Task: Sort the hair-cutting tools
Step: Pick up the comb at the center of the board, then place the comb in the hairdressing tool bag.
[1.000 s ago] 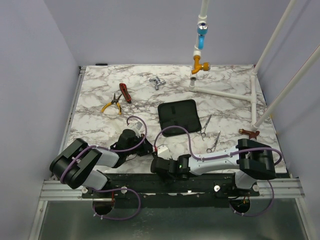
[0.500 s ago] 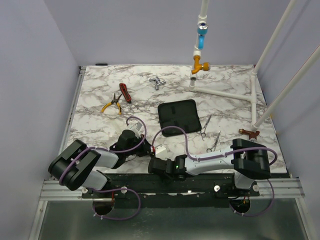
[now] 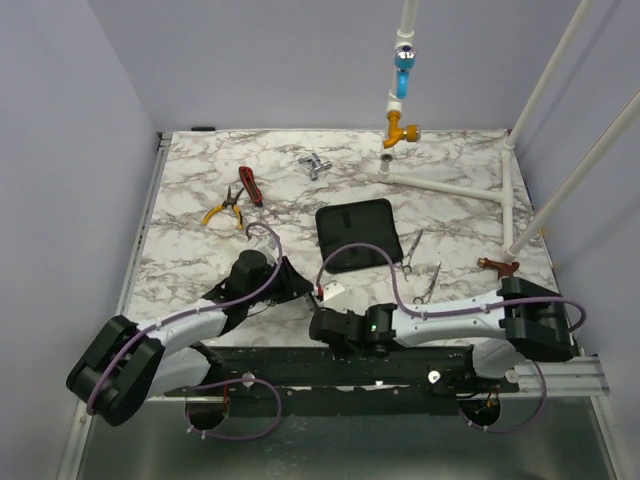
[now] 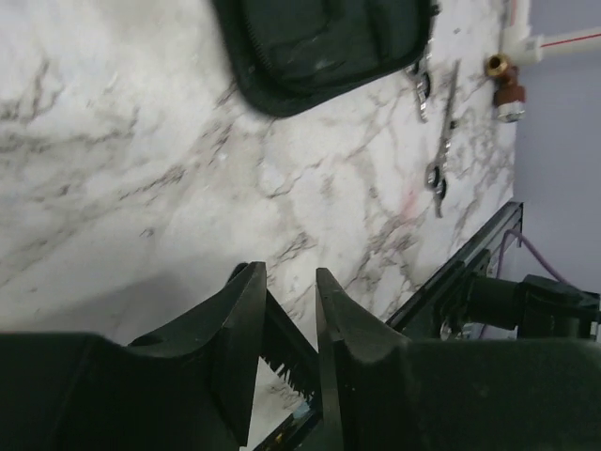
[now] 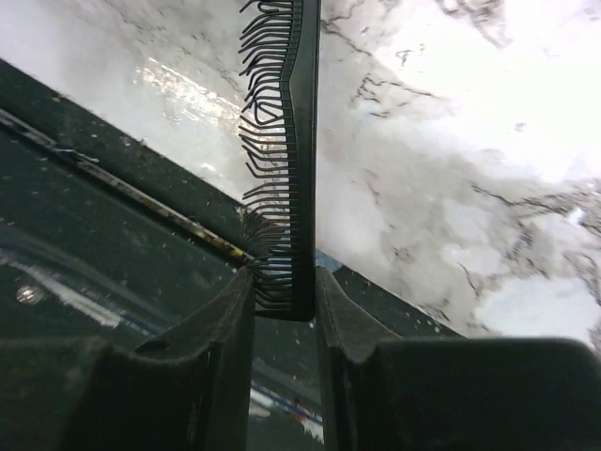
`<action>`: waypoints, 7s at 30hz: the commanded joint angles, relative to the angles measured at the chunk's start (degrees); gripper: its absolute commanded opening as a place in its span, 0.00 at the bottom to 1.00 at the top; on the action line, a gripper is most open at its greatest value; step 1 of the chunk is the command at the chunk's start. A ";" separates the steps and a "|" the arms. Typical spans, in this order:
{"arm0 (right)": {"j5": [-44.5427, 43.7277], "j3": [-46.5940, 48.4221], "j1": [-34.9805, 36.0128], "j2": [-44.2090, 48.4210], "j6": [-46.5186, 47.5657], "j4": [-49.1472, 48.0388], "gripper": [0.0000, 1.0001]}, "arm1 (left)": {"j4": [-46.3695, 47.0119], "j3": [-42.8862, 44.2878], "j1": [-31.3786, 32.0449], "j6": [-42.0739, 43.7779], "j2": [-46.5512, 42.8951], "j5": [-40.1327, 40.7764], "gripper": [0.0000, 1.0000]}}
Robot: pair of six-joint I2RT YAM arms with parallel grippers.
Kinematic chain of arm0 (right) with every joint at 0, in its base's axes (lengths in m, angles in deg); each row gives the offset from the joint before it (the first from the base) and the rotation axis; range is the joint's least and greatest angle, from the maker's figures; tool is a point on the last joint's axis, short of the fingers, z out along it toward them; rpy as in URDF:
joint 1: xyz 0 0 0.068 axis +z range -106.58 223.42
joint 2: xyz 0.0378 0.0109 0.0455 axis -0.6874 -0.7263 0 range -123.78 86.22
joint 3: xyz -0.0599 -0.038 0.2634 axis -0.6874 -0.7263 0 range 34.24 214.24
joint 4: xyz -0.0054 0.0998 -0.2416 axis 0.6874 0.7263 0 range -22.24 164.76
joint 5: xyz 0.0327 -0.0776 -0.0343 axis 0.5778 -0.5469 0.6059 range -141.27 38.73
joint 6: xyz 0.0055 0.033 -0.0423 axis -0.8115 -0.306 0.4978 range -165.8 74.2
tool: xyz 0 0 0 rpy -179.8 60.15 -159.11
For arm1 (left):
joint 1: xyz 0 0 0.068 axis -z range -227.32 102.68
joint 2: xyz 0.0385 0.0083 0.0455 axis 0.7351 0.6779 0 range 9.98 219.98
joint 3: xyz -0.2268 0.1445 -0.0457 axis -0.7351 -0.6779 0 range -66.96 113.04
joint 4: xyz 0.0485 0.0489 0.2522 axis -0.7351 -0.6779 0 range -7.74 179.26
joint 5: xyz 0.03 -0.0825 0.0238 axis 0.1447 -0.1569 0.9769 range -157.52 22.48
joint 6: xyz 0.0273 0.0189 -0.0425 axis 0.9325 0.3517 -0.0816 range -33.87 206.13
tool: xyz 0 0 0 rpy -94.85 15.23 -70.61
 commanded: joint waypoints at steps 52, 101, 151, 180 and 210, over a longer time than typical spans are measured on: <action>-22.69 -4.11 -0.81 30.49 -0.15 14.73 0.22 | -37.22 36.73 4.22 20.08 28.77 22.73 0.00; -16.13 -8.15 -5.91 27.93 4.26 6.16 0.20 | -50.01 45.71 4.67 25.74 15.32 38.36 0.71; -13.49 -12.57 -6.14 31.00 6.89 3.01 0.22 | -45.47 31.10 -3.10 9.15 18.08 18.79 0.00; 2.26 1.99 -12.70 6.79 11.55 13.69 0.17 | -55.20 34.21 3.90 15.98 8.41 33.09 0.00; 4.32 9.48 -19.18 -3.31 17.98 16.17 0.17 | -51.06 28.56 7.49 17.06 -1.86 35.55 0.00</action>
